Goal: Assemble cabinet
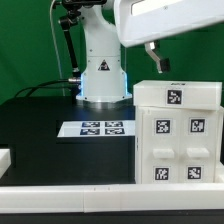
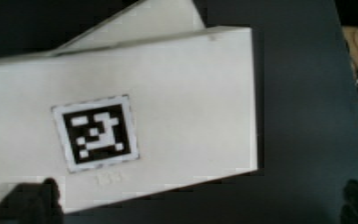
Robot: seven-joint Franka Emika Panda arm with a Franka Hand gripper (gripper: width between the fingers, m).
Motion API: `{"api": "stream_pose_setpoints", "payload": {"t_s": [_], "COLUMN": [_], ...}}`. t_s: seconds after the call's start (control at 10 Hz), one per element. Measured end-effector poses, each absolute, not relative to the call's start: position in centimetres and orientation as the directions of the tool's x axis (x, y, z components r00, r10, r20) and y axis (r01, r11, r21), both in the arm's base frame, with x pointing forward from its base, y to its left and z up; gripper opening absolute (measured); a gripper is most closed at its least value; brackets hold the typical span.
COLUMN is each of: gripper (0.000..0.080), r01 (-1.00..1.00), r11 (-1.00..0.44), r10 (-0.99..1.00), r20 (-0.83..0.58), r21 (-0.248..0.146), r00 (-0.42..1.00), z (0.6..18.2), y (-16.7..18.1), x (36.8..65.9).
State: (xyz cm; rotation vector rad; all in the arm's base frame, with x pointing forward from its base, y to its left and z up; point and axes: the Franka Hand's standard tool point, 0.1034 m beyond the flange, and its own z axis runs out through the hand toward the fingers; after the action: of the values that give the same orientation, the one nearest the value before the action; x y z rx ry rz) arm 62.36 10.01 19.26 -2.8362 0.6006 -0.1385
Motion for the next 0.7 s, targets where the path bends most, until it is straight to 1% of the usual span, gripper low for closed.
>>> {"api": "stream_pose_setpoints", "payload": {"t_s": [0.3,0.4,0.5,0.6,0.7], "gripper": [0.0796,0.0796,0.0796,0.0796,0.0796], "r01": [-0.157,0.008,0.122,0.268,0.383], "r11": [-0.96,-0.98,-0.976,-0.954,-0.918], "r10": [-0.184,-0.022,0.092,0.241,0.359], "r20": [0.102,0.145,0.167,0.187,0.195], "r21": [-0.231,-0.2,-0.179,-0.135,-0.101], "r00": [0.978,0.989,0.982,0.952,0.913], "z": [19.17,18.91,18.74,18.6,18.4], "y": [9.98,10.22,10.39,10.32,10.42], "x": [62.33,62.2,62.02,61.94,61.79]}}
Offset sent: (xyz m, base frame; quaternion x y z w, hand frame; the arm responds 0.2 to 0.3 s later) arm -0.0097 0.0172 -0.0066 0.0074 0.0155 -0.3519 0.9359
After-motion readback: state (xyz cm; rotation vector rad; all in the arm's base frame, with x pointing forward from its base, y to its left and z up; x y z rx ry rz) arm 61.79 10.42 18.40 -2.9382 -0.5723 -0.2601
